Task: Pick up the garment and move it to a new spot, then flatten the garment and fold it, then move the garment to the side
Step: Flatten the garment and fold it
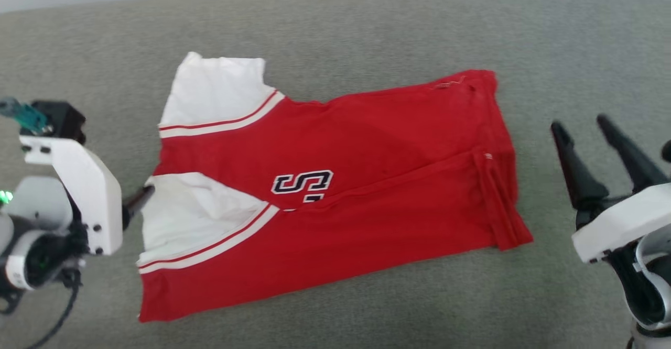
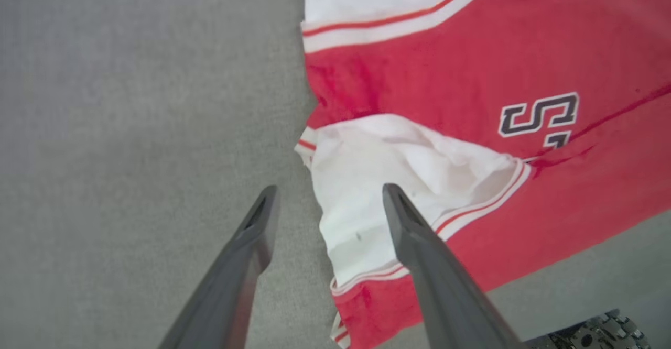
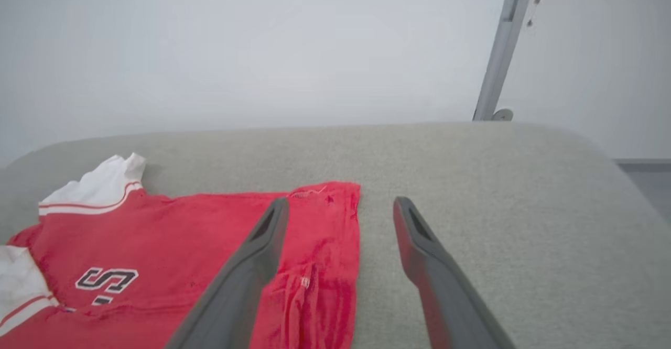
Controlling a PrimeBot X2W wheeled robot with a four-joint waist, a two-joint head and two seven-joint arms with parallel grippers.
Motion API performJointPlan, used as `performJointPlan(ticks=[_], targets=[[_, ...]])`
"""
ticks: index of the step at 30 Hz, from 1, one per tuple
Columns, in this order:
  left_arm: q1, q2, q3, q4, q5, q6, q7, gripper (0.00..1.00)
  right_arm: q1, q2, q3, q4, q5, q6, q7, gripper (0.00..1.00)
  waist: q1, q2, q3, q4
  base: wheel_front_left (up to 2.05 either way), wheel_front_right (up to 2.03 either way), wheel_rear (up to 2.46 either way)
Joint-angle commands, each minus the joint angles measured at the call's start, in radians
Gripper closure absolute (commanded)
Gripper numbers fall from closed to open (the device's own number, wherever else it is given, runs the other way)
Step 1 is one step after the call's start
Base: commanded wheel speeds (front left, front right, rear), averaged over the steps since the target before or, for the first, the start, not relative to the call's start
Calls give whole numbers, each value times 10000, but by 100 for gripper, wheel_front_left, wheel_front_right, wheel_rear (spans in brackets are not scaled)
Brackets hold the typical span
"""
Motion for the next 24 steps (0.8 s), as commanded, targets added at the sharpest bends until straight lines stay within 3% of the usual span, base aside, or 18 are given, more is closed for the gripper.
performJointPlan(ticks=[1, 10, 16, 24], targets=[[-265, 26, 92, 148, 182, -165, -140, 0, -142, 151, 17, -132, -129, -4, -500, 0, 0, 0, 80, -337, 0, 0, 0], [-1877, -320, 328, 2019, 893, -1383, -658, 0, -676, 898, 426, -57, -927, -4, -2898, 0, 0, 0, 613, -1494, 0, 0, 0], [-2999, -627, 298, 3732, 1232, -2254, -762, 0, -980, 1067, 1040, 272, -876, -4, -3513, 0, 0, 0, 1135, -2181, 0, 0, 0], [-4247, -1009, 180, 5950, 1452, -2877, -266, 0, -1430, 1253, 1453, 512, -741, -4, -3937, 0, 0, 0, 1860, -2754, 0, 0, 0]])
